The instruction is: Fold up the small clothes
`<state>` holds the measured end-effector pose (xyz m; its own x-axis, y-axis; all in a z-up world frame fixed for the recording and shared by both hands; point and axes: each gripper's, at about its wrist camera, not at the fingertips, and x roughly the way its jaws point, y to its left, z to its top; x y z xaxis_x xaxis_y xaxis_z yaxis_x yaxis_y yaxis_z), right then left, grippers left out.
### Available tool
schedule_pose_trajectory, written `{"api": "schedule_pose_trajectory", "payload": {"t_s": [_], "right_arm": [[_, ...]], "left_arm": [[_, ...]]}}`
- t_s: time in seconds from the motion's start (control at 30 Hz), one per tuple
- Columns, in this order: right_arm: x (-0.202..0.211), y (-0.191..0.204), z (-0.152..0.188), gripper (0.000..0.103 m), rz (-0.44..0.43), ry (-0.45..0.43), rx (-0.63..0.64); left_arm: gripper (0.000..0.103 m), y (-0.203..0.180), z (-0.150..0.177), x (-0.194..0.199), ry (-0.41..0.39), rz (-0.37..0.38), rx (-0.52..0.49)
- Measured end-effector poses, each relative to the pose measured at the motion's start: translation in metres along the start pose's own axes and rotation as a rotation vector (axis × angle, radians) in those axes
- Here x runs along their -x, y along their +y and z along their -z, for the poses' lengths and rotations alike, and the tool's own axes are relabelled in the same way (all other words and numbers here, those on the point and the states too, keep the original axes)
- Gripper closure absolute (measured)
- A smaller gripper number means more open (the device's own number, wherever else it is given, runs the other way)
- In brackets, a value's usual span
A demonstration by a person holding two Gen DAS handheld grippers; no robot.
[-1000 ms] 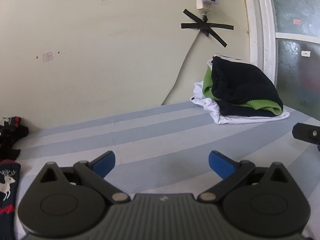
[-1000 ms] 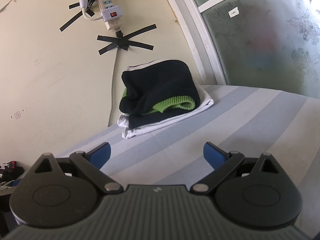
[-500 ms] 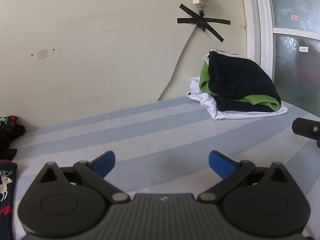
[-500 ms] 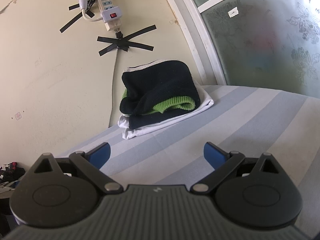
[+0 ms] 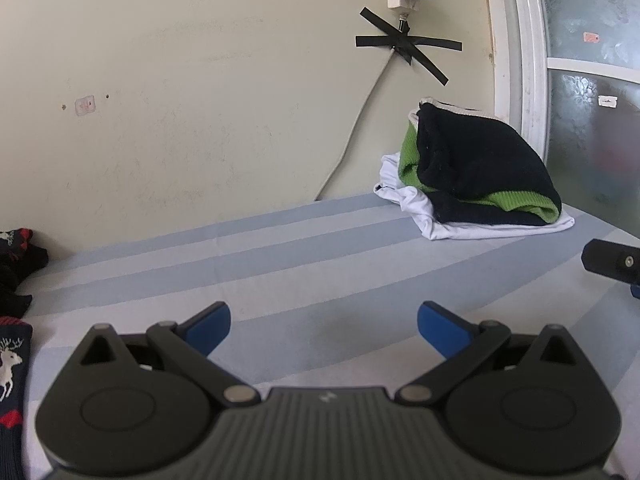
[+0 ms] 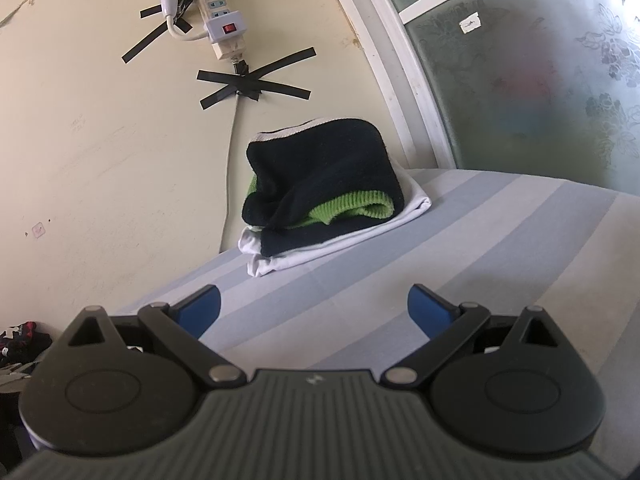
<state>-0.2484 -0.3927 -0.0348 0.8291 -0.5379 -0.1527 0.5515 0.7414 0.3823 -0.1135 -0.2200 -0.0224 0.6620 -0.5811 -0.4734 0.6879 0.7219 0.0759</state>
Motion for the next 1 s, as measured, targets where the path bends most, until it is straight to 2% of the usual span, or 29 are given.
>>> {"api": "schedule_pose_trajectory", "payload": {"t_s": [0.47, 0.7, 1.0], "right_arm": [[0.0011, 0.0017, -0.0002, 0.002, -0.002, -0.005, -0.003], [0.0030, -0.0005, -0.0001, 0.002, -0.006, -0.024, -0.010], [0.0044, -0.0012, 0.0000, 0.002, -0.009, -0.032, -0.010]], "left_arm": [[0.000, 0.0032, 0.0005, -0.0026, 0.015, -0.007, 0.018], [0.000, 0.0051, -0.0007, 0.0024, -0.016, -0.016, 0.019], [0.000, 0.0074, -0.0035, 0.0038, -0.015, -0.018, 0.027]]}}
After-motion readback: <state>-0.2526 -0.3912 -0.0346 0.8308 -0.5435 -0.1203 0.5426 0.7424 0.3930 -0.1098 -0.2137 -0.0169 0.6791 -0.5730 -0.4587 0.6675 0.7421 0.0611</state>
